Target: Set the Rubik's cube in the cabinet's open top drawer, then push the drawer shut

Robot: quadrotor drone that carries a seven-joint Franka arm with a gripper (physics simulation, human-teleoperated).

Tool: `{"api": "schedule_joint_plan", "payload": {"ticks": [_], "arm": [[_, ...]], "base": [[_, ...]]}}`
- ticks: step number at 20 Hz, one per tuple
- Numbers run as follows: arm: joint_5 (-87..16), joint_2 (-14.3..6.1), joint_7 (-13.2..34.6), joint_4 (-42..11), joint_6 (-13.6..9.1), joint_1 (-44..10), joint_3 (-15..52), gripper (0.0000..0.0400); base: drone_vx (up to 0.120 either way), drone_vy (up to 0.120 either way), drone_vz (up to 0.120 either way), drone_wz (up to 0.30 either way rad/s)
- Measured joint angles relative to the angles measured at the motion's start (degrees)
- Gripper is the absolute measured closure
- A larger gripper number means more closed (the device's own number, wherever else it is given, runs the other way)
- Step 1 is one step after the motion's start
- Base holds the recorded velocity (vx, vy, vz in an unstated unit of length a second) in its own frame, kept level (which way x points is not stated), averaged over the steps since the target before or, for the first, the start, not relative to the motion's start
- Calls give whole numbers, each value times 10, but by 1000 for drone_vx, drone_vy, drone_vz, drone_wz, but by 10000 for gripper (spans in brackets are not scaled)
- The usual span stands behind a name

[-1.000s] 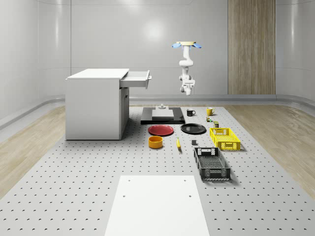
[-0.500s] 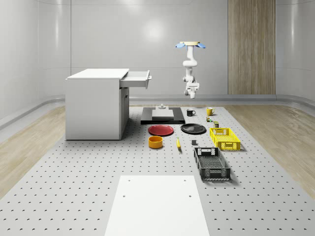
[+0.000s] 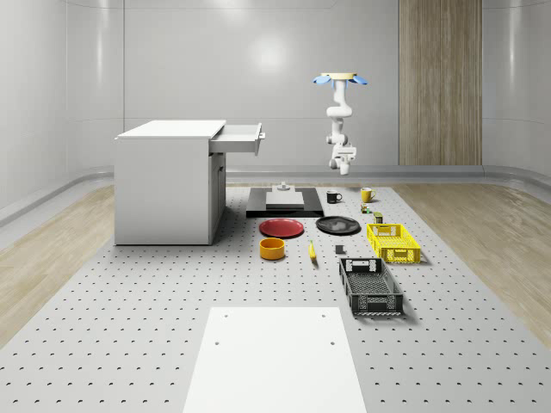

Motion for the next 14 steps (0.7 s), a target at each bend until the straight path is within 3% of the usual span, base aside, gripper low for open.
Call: {"api": "schedule_joint_plan", "payload": {"ticks": [14], "arm": [[-1, -4, 0, -3, 5, -1, 2, 0]], "base": [[3, 120, 0, 0]]}}
